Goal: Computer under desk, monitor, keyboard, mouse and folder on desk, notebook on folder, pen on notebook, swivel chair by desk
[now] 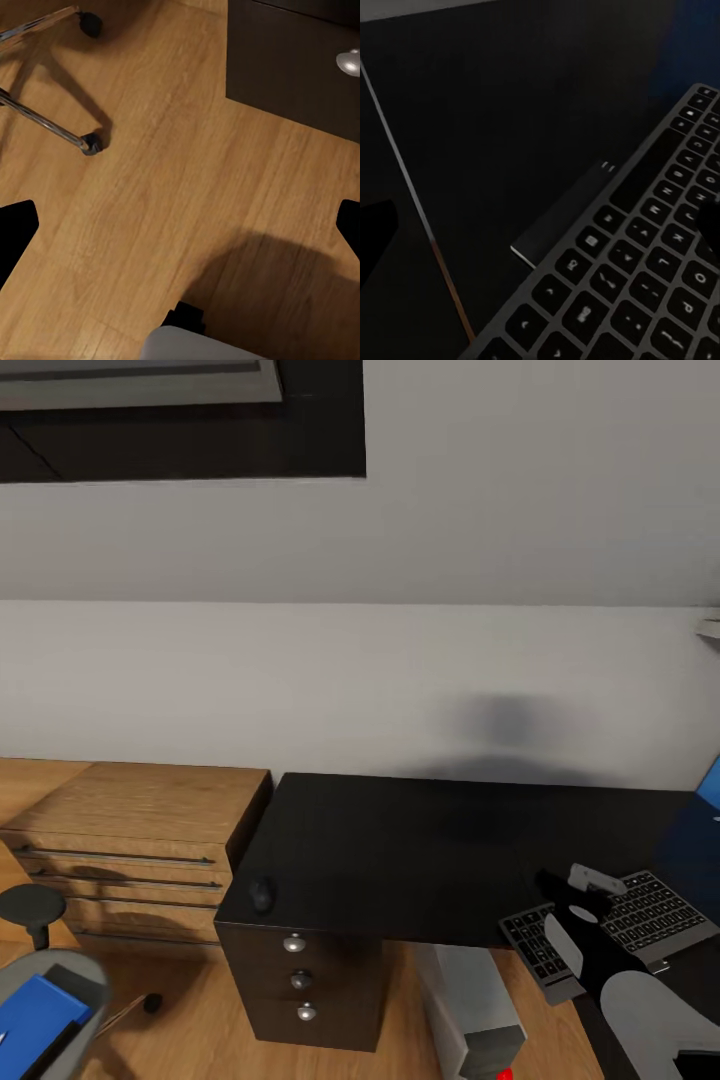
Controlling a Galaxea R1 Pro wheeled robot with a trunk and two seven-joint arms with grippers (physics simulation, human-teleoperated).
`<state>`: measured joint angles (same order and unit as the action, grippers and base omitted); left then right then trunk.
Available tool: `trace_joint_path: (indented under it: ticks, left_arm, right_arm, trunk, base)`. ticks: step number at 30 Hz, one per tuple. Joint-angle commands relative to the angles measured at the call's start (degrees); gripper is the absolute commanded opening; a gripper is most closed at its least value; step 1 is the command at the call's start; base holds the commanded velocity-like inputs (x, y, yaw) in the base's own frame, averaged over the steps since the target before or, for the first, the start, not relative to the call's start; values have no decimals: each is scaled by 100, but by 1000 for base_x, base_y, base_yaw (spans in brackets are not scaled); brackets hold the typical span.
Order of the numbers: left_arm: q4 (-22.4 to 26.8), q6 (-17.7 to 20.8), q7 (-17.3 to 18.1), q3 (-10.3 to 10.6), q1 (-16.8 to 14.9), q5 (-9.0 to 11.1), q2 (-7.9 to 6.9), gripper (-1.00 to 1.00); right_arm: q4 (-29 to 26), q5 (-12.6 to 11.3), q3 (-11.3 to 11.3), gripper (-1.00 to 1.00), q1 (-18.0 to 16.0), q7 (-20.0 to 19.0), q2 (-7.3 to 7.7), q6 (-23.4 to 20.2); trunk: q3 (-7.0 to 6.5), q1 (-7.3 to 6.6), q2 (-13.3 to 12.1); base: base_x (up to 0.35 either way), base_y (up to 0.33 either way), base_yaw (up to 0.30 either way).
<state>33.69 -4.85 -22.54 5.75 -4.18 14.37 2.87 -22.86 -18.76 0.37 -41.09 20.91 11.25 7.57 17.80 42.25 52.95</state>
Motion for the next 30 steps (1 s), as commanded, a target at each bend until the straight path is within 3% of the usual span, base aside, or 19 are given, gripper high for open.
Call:
trace_joint_path:
  ticks: [1, 10, 18, 30]
  left_arm:
    - [-2, -30, -40, 40, -4, 59, -5, 100]
    - [-3, -29, -40, 40, -4, 63, -6, 100]
    - [18, -31, -42, 33, -5, 70, -3, 100]
    - [90, -32, -57, 23, -4, 83, 15, 100]
  right_arm:
    - [26, -52, 7, 100, -6, 1, 3, 21]
    - [572, -28, 15, 100, -266, -7, 39, -9]
    - [670, -16, 16, 100, -316, -8, 92, -38]
    - [388, -24, 49, 100, -320, -6, 69, -193]
  trunk:
    - [7, 0, 5]
    - [7, 0, 5]
    - [7, 0, 5]
    - [222, 264, 486]
  base:
    - [0, -2, 0]
    - [0, 0, 0]
    - [0, 0, 0]
    - [0, 0, 0]
